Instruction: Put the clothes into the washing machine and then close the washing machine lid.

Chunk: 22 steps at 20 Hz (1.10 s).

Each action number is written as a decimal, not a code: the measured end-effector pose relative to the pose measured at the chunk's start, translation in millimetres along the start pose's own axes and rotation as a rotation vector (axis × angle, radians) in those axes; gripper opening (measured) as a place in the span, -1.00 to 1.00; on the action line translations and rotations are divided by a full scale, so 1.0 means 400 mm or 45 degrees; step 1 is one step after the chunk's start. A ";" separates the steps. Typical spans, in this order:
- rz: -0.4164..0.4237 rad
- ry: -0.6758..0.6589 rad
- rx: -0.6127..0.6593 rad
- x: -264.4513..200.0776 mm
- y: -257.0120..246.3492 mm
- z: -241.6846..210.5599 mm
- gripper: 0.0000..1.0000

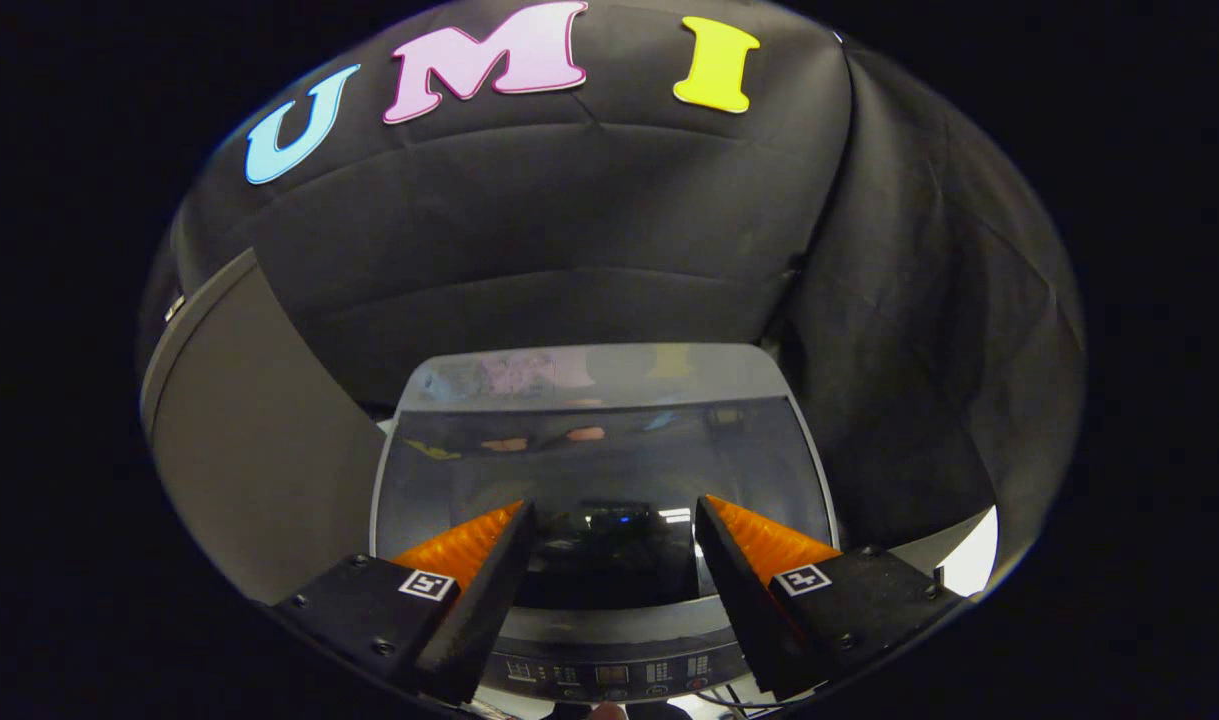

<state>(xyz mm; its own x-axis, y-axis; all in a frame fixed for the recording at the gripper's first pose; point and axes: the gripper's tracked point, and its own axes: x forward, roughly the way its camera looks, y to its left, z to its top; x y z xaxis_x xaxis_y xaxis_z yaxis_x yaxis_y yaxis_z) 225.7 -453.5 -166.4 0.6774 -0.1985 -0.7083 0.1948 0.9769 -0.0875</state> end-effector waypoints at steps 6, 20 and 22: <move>0.030 -0.152 0.018 -0.085 0.009 0.117 0.99; 0.131 -0.827 -0.001 -0.591 0.048 0.468 0.98; 0.142 -0.891 -0.010 -0.643 0.065 0.485 0.98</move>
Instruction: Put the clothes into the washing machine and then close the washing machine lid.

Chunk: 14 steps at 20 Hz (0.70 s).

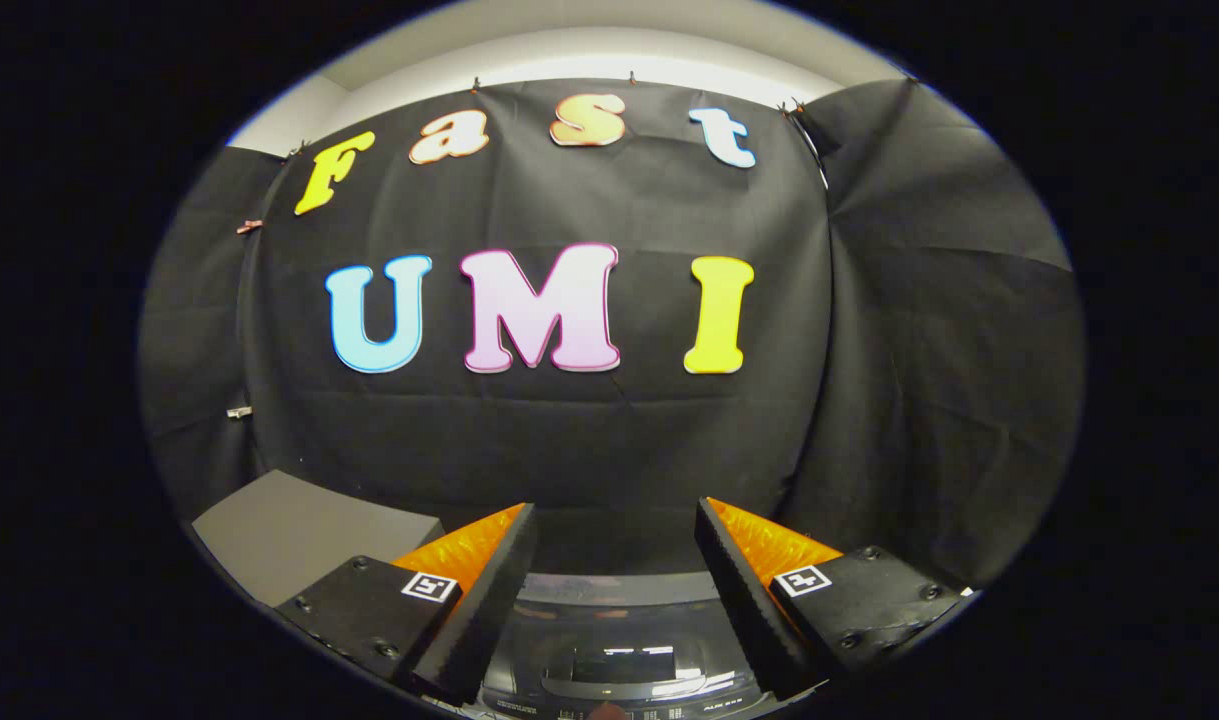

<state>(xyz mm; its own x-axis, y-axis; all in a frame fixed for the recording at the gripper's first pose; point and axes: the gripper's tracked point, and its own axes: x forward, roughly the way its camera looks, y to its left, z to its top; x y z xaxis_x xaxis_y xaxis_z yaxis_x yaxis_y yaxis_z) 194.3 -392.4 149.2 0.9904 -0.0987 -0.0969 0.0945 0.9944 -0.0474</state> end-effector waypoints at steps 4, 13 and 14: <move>0.009 -0.100 -0.010 -0.085 0.034 0.046 0.98; 0.013 -0.212 -0.026 -0.238 0.092 0.088 0.96; 0.011 -0.220 -0.026 -0.244 0.092 0.093 0.96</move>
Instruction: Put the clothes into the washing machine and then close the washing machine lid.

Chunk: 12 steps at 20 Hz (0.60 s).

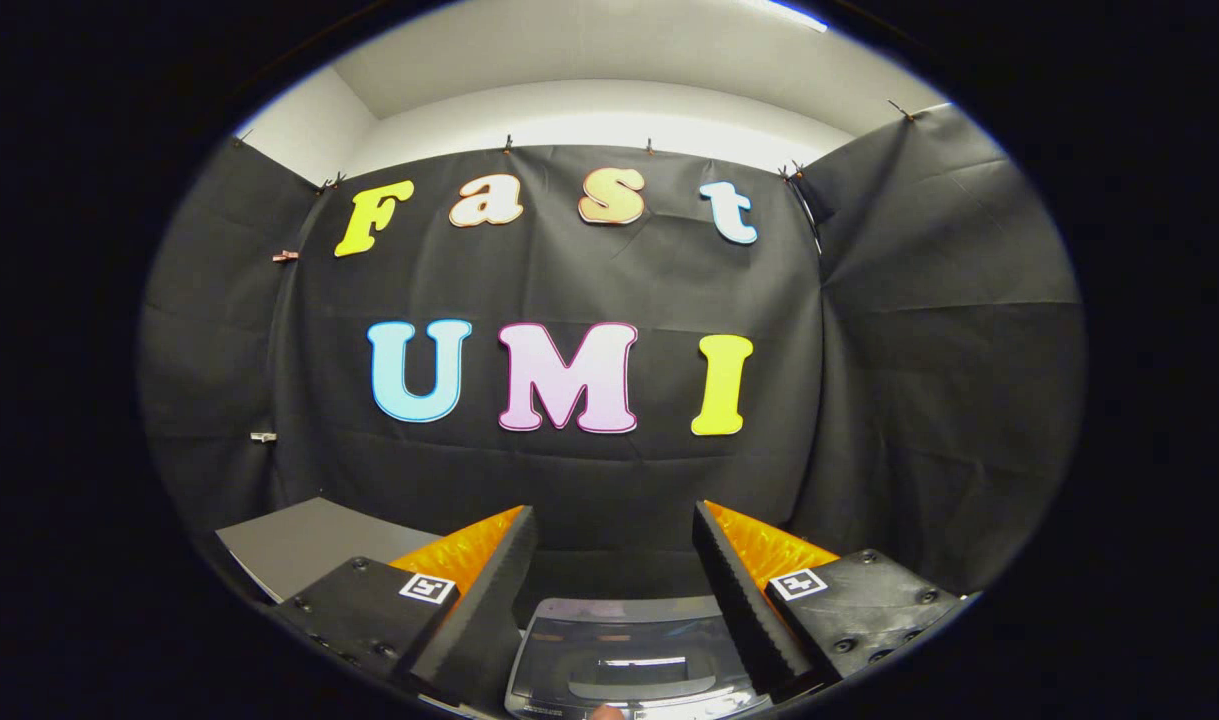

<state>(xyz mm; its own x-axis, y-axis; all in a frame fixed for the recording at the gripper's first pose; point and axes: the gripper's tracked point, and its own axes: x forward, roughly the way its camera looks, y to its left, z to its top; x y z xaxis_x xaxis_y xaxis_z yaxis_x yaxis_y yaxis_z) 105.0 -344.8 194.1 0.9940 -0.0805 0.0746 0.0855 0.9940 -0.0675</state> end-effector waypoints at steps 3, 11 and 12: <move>0.003 -0.025 0.012 -0.017 0.008 0.029 0.96; 0.021 -0.016 0.003 -0.033 0.031 0.042 0.96; 0.025 -0.013 -0.001 -0.031 0.032 0.041 0.96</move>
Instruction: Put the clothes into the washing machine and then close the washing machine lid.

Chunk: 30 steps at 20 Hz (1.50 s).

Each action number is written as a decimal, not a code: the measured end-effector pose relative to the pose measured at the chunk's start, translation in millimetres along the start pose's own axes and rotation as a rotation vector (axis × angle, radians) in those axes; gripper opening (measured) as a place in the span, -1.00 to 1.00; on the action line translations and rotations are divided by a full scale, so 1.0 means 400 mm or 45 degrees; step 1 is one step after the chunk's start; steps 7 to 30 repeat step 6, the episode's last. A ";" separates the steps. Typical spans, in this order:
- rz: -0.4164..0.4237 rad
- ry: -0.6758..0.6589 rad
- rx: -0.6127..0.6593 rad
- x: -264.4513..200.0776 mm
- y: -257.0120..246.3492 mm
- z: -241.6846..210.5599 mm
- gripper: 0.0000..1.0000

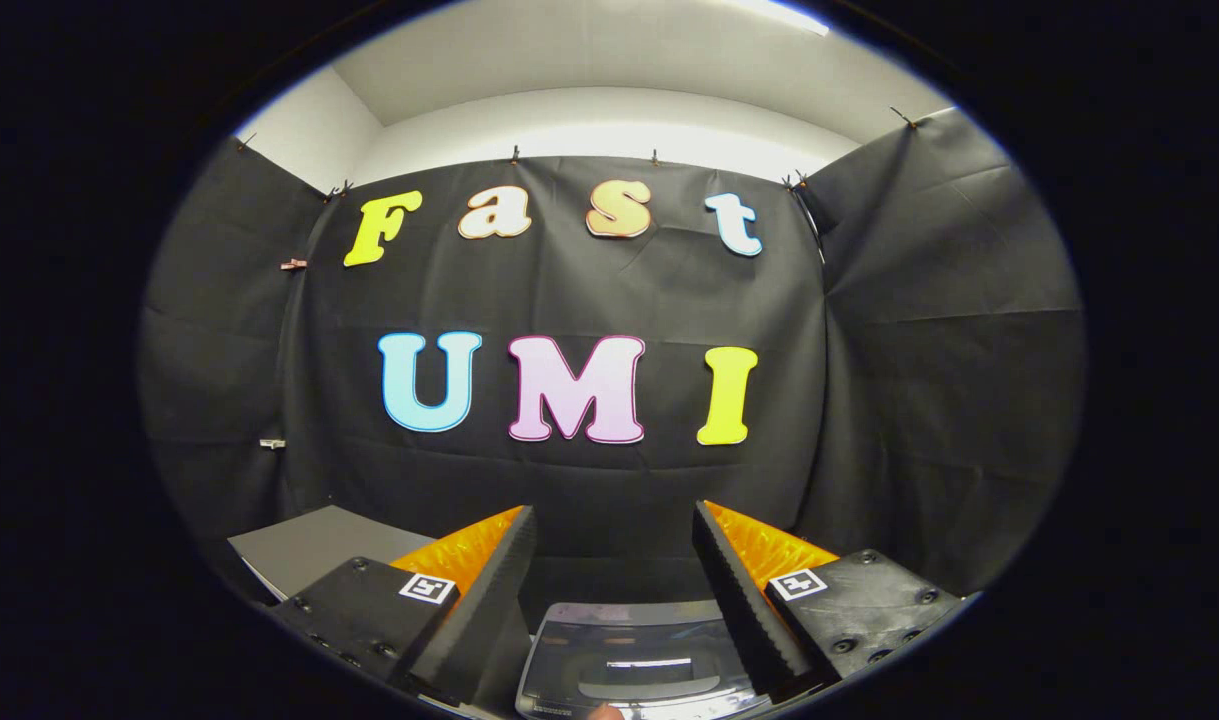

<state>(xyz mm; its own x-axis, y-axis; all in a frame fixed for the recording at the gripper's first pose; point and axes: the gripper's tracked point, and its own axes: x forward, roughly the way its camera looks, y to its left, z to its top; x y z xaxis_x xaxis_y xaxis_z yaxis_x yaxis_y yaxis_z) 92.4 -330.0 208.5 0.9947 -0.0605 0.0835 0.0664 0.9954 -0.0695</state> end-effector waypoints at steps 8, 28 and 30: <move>-0.009 0.002 -0.003 0.012 -0.014 -0.002 0.96; -0.009 0.002 -0.003 0.012 -0.014 -0.002 0.96; -0.009 0.002 -0.003 0.012 -0.014 -0.002 0.96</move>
